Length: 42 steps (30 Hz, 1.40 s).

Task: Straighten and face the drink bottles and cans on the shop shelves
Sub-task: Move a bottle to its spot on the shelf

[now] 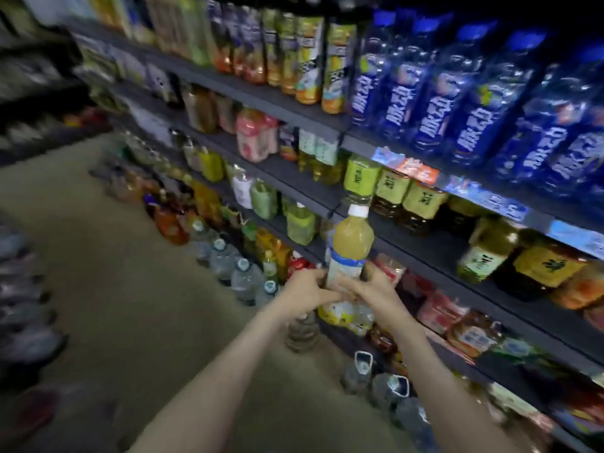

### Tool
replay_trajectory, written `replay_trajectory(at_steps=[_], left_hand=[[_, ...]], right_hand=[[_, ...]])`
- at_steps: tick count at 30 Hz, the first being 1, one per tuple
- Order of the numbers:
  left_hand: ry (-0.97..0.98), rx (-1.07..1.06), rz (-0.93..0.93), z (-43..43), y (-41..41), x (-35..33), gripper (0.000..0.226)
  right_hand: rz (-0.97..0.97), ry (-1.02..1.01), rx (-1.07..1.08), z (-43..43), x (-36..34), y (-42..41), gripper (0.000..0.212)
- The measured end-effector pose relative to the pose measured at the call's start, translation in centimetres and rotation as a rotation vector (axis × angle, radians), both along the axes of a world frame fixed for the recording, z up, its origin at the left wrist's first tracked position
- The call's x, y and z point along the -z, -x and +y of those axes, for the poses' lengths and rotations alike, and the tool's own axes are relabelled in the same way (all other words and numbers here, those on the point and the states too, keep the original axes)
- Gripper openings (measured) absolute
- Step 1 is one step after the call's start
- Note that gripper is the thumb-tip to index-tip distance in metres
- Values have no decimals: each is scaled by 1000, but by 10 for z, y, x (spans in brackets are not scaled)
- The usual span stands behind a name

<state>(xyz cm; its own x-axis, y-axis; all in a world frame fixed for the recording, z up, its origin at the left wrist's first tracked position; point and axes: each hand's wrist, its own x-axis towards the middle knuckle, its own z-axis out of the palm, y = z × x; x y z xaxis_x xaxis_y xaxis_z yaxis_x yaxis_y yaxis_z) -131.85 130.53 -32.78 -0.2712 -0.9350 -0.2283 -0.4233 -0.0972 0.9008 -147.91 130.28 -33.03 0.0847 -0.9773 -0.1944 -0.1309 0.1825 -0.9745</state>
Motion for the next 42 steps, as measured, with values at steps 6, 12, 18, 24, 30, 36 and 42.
replay_trajectory(at_steps=[6,12,18,24,30,36,42], left_hand=[[-90,-91,86,-31,-144,-32,16],[-23,-191,60,-90,-264,-38,37],[107,-281,-103,-199,-399,-37,38],[247,-440,-454,-308,-513,-56,44],[249,-683,-501,-387,-652,-49,42],[292,-636,-433,-479,-847,-62,53],[507,-521,-388,-597,-994,-107,58]], right_hand=[[-146,-43,-151,-57,-15,-137,37],[-215,-44,-211,-128,-24,-255,25],[-202,57,-184,-245,-17,-393,28],[-168,133,-177,-365,-39,-552,27],[-123,172,-250,-449,-46,-724,27],[-144,165,-313,-548,-49,-896,41],[-176,259,-142,-646,-84,-1033,37]])
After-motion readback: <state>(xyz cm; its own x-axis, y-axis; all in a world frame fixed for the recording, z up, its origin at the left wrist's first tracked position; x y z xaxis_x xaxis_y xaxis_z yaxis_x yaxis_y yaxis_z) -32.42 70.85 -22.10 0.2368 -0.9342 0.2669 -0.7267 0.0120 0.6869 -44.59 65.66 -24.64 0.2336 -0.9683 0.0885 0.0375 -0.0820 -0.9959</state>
